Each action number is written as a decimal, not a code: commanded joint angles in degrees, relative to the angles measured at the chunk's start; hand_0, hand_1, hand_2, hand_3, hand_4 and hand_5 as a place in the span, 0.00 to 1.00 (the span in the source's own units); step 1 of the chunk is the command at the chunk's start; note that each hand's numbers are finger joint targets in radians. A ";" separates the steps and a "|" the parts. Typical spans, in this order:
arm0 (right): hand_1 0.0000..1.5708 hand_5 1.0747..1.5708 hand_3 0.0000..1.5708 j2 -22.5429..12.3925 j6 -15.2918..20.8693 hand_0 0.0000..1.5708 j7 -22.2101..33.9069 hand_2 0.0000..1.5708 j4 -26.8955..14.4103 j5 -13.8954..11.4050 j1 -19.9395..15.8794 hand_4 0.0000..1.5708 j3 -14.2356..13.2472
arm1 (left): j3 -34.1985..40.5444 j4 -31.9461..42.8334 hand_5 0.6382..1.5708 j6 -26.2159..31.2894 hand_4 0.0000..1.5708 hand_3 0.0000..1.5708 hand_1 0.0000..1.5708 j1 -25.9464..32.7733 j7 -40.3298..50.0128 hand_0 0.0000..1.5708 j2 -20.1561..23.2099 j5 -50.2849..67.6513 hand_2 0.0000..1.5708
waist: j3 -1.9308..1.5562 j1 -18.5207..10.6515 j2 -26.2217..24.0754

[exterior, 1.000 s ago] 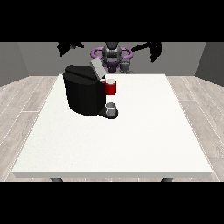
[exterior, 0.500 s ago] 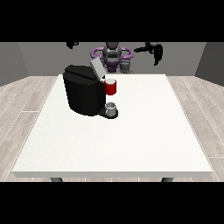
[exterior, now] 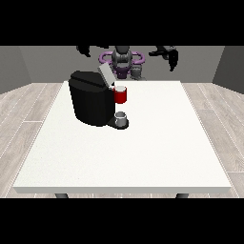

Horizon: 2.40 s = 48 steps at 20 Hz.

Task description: Insert the coffee pod into the coffee machine and close the lid

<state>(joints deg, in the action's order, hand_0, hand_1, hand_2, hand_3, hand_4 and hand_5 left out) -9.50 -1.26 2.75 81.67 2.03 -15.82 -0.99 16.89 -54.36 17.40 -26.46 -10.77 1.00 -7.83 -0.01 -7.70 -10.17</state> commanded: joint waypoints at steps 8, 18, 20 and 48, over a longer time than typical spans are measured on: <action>0.00 1.00 0.00 -1.40 -2.91 0.00 -2.91 0.00 -8.74 2.71 -6.80 0.00 -5.14 | -2.56 -15.24 1.00 1.31 0.00 0.00 0.00 8.59 3.67 0.00 2.54 6.91 0.00 | 0.00 -1.40 6.36; 0.00 1.00 0.00 -0.05 -3.58 0.00 -5.91 0.00 -14.22 -0.97 -12.51 0.00 -2.47 | -4.94 -19.67 1.00 -4.01 0.00 0.00 0.00 10.39 3.21 0.00 2.73 6.92 0.00 | 0.01 2.22 12.30; 0.00 1.00 0.00 1.35 -2.09 0.00 -4.22 0.00 -15.71 -1.65 -12.35 0.00 -2.26 | -6.72 -23.97 1.00 -4.30 0.00 0.00 0.00 13.18 7.90 0.00 2.35 7.62 0.00 | 0.01 1.37 9.53; 0.00 1.00 0.00 3.07 -0.97 0.00 -3.61 0.00 -21.87 -6.88 -28.27 0.00 -0.08 | -4.97 -20.67 1.00 -5.29 0.09 0.00 0.00 10.43 4.33 0.00 7.25 9.91 0.00 | 0.03 0.79 14.78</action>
<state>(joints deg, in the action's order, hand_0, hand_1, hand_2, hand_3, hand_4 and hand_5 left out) -7.64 -3.12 -3.40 59.49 -3.12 -41.06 -2.79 10.13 -77.63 11.16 -14.97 -4.95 5.97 1.30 0.02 -7.20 4.02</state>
